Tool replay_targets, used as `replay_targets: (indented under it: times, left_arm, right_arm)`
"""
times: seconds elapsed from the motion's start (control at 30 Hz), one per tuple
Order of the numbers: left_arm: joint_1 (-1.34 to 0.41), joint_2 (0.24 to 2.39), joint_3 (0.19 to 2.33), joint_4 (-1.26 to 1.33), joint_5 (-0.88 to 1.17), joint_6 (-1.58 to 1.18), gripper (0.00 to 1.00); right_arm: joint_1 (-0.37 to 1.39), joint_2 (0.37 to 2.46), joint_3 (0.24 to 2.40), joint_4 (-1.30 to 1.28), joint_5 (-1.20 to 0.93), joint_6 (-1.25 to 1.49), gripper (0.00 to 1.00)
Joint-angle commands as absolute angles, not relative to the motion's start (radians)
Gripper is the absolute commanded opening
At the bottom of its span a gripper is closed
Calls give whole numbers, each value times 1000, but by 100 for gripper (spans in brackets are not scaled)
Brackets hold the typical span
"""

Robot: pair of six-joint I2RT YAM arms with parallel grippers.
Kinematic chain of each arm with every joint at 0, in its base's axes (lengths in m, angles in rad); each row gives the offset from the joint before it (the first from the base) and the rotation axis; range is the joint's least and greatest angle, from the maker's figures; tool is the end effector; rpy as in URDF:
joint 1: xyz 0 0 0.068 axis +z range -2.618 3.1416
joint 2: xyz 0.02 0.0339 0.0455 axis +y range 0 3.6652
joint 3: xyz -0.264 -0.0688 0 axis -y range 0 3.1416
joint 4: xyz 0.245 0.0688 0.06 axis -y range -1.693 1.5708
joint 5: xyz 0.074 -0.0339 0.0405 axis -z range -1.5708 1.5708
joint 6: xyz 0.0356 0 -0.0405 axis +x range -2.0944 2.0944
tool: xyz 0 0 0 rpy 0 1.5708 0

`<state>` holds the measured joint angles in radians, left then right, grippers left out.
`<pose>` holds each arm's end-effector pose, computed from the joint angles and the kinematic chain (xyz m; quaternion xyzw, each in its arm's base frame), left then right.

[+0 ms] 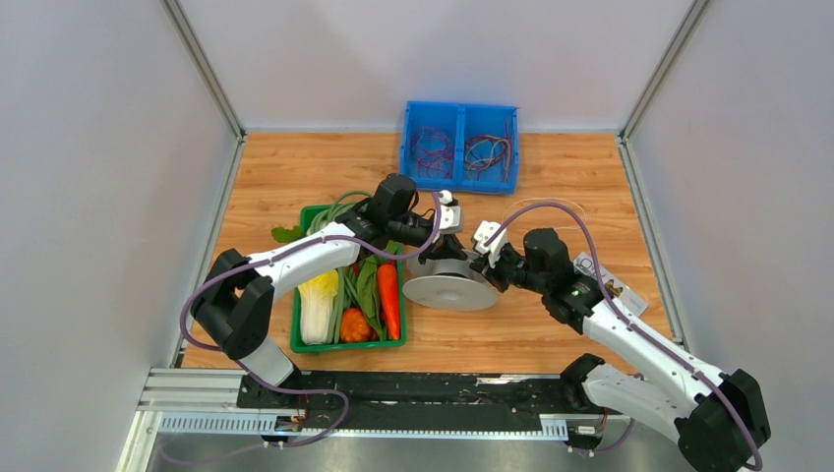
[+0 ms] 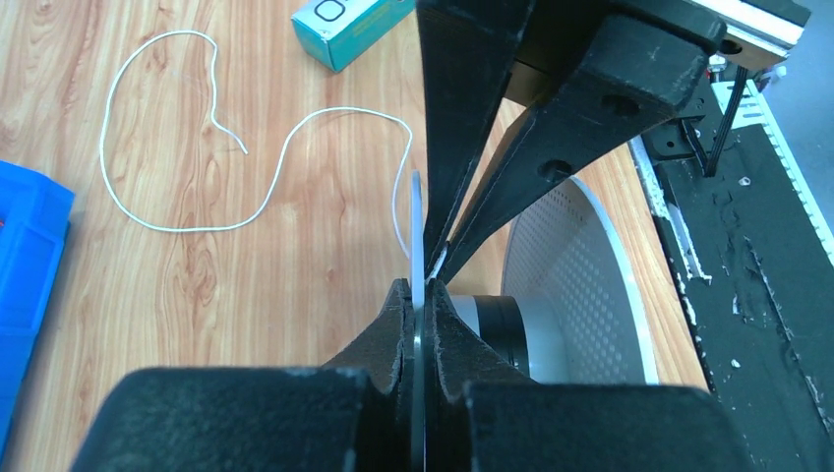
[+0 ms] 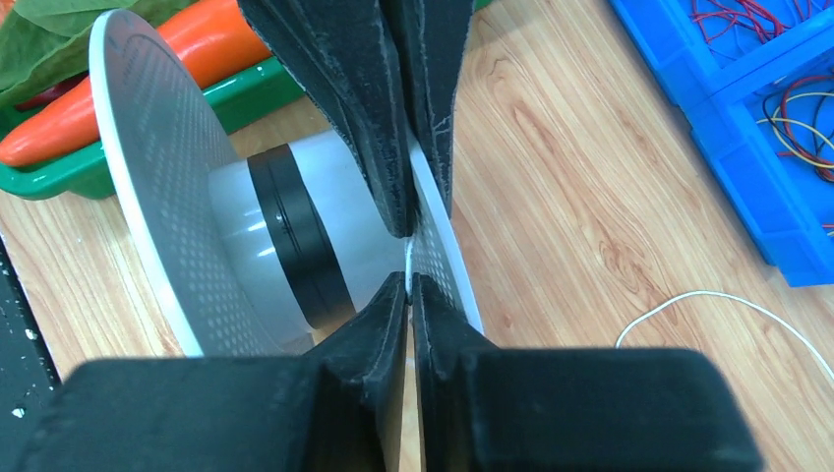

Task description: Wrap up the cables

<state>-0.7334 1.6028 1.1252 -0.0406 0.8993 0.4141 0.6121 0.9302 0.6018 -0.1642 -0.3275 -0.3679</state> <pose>0.2467 -0.2598 0.2704 0.6061 0.5355 -0.4430 0.3869 0.1640 0.1291 0.2520 -0.4723 0.7077 0.2005 0.4857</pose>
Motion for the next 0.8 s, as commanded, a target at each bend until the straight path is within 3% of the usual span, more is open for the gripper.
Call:
replay_targets:
  times: [0.0,0.07,0.13,0.27,0.33,0.77]
  left_arm:
    - [-742,1621,1135,-87,931,454,0]
    - [-742,1621,1135,-94,931,457,0]
    - [-742,1624,1143,-107,943,456,1]
    - [-741,1635,1163,-136,945,459,26]
    - [-742,1635,1163,-149,945,477,33]
    - [-752,1661,1180,-138,942,466,36]
  right_arm:
    - [606,923,603,-137,-265,-390,7]
    - [604,930,604,-130,-267,-396,0]
    - [604,931,604,-121,-271,-399,0]
    - [604,943,603,-100,-282,-394,0]
    - [604,946,603,-89,-284,-393,0]
    - [604,962,610,-57,-311,-374,0]
